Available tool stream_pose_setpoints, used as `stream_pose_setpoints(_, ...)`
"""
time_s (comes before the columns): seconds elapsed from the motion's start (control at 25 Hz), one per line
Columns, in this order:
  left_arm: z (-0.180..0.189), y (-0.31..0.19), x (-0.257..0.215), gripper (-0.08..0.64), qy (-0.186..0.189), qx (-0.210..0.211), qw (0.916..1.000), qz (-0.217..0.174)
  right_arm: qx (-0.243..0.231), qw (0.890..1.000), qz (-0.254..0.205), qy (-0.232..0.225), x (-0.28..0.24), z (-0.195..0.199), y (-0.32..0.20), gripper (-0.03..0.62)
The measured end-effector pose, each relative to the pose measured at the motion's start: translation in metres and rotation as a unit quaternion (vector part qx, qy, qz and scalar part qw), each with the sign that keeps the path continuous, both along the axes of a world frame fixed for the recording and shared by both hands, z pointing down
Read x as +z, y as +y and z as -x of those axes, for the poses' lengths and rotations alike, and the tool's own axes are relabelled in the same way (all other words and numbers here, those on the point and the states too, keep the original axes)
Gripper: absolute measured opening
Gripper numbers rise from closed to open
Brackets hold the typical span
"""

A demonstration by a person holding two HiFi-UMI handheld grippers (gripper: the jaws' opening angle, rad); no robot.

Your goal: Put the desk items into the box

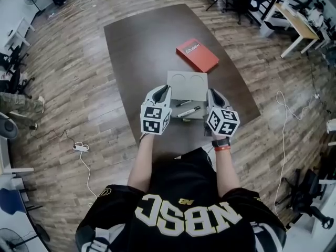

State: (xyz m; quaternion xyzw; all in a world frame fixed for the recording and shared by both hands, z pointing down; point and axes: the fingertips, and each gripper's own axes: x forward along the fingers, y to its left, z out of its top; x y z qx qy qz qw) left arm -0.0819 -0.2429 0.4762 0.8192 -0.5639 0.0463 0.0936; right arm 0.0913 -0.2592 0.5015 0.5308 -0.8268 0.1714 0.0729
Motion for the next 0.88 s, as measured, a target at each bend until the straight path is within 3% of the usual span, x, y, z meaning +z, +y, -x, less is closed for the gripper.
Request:
stream_pose_setpoints(0.2, -0.001, 0.005, -0.017, 0.021, 0.004, -0.005, 0.9994, -0.035, 0.01, 0.999, -0.023, 0.029, -0.009, -0.005, 0.006, 0.008)
stream_pose_setpoints(0.4, -0.008, 0.015, -0.023, 0.015, 0.031, 0.008, 0.9991, -0.029, 0.009, 0.998, -0.045, 0.036, -0.016, -0.009, 0.019, 0.008)
stream_pose_setpoints(0.88, -0.015, 0.019, -0.018, 0.015, 0.027, 0.014, 0.9991, -0.03, 0.013, 0.998, -0.046, 0.038, -0.02, -0.02, 0.034, 0.008)
